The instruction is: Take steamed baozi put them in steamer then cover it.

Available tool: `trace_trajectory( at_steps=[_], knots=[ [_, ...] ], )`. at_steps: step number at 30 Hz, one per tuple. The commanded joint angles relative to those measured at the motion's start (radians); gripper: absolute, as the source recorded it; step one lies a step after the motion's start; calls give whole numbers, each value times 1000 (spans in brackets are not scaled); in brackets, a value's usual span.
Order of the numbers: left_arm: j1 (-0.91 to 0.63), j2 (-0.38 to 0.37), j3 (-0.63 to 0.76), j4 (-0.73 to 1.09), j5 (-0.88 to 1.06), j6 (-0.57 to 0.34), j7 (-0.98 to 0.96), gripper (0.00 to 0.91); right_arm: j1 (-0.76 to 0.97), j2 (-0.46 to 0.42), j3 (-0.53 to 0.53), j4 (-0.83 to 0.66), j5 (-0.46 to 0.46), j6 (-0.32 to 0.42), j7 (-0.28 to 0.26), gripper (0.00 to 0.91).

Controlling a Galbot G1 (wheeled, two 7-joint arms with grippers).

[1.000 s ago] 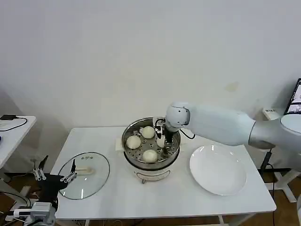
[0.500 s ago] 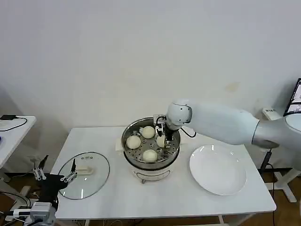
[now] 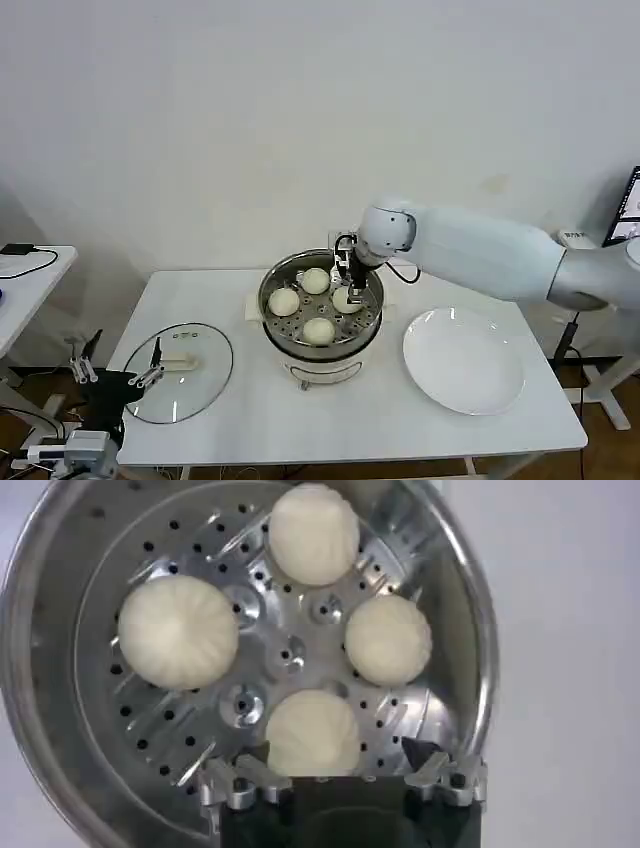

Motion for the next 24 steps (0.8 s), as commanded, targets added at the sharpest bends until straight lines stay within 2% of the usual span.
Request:
trace_trajectory(
  at_steps=[1,13,18,19,22,24],
  knots=[
    [0,-2,3,-3,2,0,0,907,3,-12,16,7,5,0,5,907],
    [-15,0,10,21,1,0,0,907,-2,-38,68,13,11,4,28,907],
    [-24,1,16,32,1,0,0,907,-23,-71,124,42,47,16,102,907],
    [-25,2,16,33,0,0,1,907,-32,-85,148,57,61,24,142,907],
    [-26,4,13,38,-2,0,1,907,-59,-119,203,92,64,36,209,907],
    [-27,8,8,46,-2,0,1,907,-91,-161,262,145,82,49,288,907]
  ],
)
